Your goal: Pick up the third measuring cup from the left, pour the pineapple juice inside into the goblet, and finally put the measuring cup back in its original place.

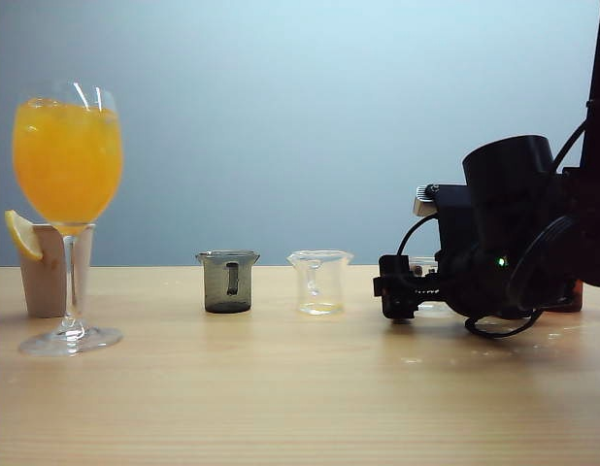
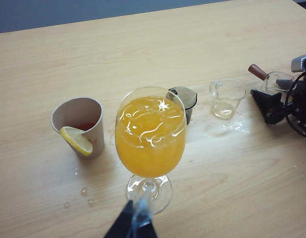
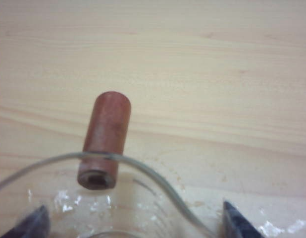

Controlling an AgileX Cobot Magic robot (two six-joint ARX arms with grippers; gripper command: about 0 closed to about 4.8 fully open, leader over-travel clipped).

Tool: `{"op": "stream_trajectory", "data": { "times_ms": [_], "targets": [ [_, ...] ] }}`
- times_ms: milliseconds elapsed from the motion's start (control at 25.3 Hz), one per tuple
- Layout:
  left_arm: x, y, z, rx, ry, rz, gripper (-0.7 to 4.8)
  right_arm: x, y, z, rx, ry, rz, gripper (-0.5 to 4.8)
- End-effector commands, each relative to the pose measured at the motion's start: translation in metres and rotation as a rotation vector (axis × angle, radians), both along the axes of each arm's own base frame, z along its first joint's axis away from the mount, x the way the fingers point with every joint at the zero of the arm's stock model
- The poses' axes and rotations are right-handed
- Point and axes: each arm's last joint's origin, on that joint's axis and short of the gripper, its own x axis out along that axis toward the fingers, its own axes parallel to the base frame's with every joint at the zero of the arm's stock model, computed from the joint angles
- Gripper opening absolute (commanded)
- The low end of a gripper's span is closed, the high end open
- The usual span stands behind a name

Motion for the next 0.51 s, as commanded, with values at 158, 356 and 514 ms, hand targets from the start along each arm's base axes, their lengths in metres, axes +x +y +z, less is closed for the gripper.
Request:
{"op": "stream_trajectory", "data": {
  "times_ms": [158, 356, 514],
  "targets": [
    [-0.0002, 0.0002, 0.0014, -0.002, -0.009, 0.002, -0.04, 0.0007, 0.0008, 0.0183, 0.018, -0.016, 0.022, 3.84],
    [-0.0002, 0.0002, 0.0014, -0.002, -0.009, 0.002, -0.04, -0.0002, 0.0006, 0.0176, 0.011, 0.005, 0.029, 3.7],
    [-0.0002, 0.0002, 0.0014, -0.002, -0.009, 0.002, -0.04, -0.0013, 0.0017, 0.0145, 0.029, 0.042, 0.063, 3.7]
  ]
}}
